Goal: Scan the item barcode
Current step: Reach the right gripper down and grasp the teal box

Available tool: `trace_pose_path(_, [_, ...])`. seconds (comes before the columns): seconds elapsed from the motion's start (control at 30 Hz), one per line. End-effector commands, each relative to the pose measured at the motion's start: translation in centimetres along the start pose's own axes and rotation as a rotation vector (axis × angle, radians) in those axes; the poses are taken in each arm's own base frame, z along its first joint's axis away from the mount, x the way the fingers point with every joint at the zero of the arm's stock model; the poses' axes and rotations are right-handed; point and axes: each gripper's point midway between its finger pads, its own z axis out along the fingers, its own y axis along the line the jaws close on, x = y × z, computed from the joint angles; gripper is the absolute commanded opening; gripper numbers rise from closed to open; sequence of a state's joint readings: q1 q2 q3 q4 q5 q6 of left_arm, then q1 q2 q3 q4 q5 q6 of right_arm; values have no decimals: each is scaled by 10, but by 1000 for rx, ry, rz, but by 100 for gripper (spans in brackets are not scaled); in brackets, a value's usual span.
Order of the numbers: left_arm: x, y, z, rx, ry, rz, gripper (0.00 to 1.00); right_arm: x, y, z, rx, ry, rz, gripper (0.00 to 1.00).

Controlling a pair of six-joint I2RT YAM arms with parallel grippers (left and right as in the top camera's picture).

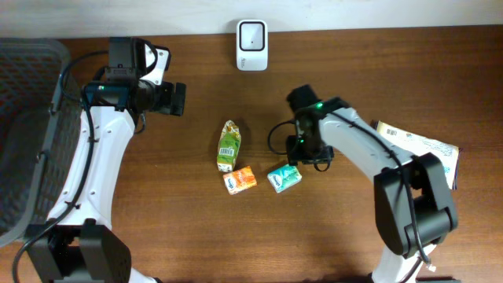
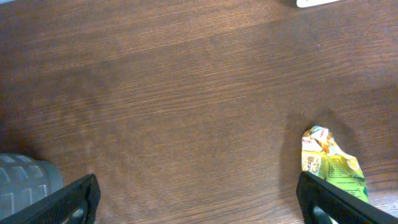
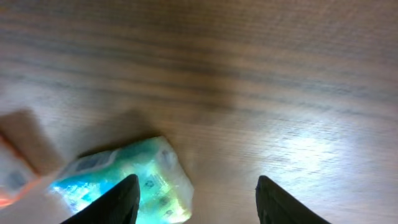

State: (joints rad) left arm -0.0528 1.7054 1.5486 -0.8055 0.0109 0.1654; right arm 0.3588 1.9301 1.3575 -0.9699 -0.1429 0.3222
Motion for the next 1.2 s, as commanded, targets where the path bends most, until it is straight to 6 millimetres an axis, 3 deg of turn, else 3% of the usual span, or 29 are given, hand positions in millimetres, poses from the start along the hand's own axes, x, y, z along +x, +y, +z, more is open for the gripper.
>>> trace_pose_path(0.0, [-6,2,-9,-5,-27,15,99,18,32,-3,-275,126,181,53])
trace_pose_path(0.13, [-7,2,-9,-5,-27,15,99,37,22,16,-231,203,465,47])
trace_pose_path(0.23, [-7,2,-9,-5,-27,15,99,38,10,22,-166,187,508,44])
trace_pose_path(0.3, [-6,2,-9,-5,-27,15,99,30,-2,25,-108,123,440,27])
trace_pose_path(0.33, [-6,2,-9,-5,-27,15,99,22,5,25,-158,95,340,19])
trace_pose_path(0.47, [-7,2,-9,-5,-27,15,99,-11,30,5,-275,-50,-149,11])
trace_pose_path(0.5, [-7,2,-9,-5,-27,15,99,-24,24,-1,-218,-107,-259,10])
trace_pose_path(0.57, [-7,2,-9,-5,-27,15,99,-71,-5,-17,39,-281,-440,7])
trace_pose_path(0.6, [-7,2,-9,-5,-27,15,99,-94,-14,-27,126,-369,-439,6])
trace_pose_path(0.63, [-7,2,-9,-5,-27,15,99,-101,-10,-33,115,-398,-416,5])
trace_pose_path(0.67, [-7,2,-9,-5,-27,15,99,-99,4,-43,4,-383,-230,22])
trace_pose_path(0.7, [-7,2,-9,-5,-27,15,99,-86,22,-47,-128,-313,-91,25])
trace_pose_path(0.73, [-6,2,-9,-5,-27,15,99,-66,38,-45,-251,-200,91,22])
trace_pose_path(0.77, [-7,2,-9,-5,-27,15,99,-46,52,-41,-336,-73,294,31])
trace_pose_path(0.8, [-7,2,-9,-5,-27,15,99,-37,54,-38,-332,-29,372,30])
trace_pose_path(0.83, [-7,2,-9,-5,-27,15,99,-20,55,-28,-283,40,541,44])
trace_pose_path(0.87, [-7,2,-9,-5,-27,15,99,-7,55,-18,-230,70,644,47])
trace_pose_path(1.07, [-6,2,-9,-5,-27,15,99,26,39,-4,50,27,899,47])
trace_pose_path(1.17, [-7,2,-9,-5,-27,15,99,29,38,-2,130,-56,928,47])
